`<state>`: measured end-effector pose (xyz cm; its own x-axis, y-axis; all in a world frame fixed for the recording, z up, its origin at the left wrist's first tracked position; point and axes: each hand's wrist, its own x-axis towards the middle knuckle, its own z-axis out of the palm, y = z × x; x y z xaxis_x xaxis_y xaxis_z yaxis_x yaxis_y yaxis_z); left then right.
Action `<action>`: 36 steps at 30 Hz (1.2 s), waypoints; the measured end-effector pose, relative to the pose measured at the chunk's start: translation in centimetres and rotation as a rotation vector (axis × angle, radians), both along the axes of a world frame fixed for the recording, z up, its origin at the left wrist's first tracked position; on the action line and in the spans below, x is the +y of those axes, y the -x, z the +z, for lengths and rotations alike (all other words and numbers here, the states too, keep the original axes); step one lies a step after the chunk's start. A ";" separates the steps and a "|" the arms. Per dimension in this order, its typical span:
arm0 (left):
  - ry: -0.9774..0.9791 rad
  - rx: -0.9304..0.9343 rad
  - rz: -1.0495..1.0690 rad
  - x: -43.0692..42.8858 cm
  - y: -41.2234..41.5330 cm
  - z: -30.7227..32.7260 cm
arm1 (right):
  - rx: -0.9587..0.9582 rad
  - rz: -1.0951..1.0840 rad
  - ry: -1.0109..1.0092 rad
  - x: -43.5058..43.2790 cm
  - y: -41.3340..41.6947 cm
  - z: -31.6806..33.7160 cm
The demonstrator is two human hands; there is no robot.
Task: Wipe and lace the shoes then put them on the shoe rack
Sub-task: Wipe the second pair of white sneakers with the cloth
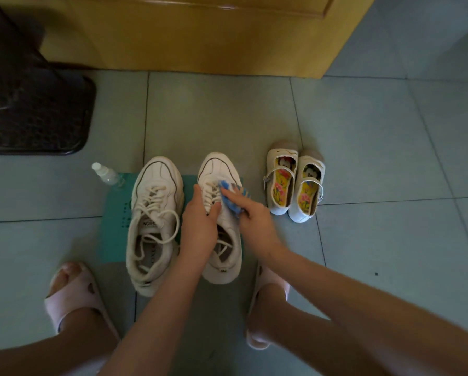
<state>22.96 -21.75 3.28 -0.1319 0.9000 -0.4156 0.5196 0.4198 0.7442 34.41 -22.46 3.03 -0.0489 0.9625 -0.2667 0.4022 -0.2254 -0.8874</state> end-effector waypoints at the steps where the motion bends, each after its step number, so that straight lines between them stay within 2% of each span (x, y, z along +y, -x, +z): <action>1: -0.003 0.004 -0.001 0.0 0.0 0.1 | 0.006 -0.032 -0.013 -0.8 0.4 0.2; 14: 0.073 0.050 0.015 0.1 -0.5 1.3 | 0.049 -0.210 0.076 -7.8 0.7 2.7; 17: 0.067 0.044 0.020 0.1 -0.4 1.3 | 0.111 -0.230 0.095 -10.2 0.3 1.2; 19: 0.064 0.037 0.029 0.1 -0.4 1.2 | 0.207 -0.167 0.112 -11.3 -0.2 0.2; 21: 0.066 0.031 0.037 0.0 -0.5 1.2 | 0.314 -0.131 0.246 -12.0 0.1 0.1; 22: 0.071 0.025 0.041 0.0 -0.6 1.3 | 0.367 -0.185 0.307 -12.3 0.8 0.4; 24: 0.083 0.010 0.056 0.1 -0.8 1.5 | 0.303 -0.476 0.183 -13.3 3.1 0.9; 29: 0.096 0.012 0.072 0.1 -1.1 1.8 | 0.267 -0.779 0.123 -13.9 8.1 1.4; 32: 0.109 0.016 0.066 0.3 -1.1 1.6 | 0.303 -0.822 0.102 -14.5 9.1 1.6; 36: 0.151 0.001 0.032 0.4 -1.1 1.8 | 0.351 -0.680 0.192 -16.2 8.8 1.3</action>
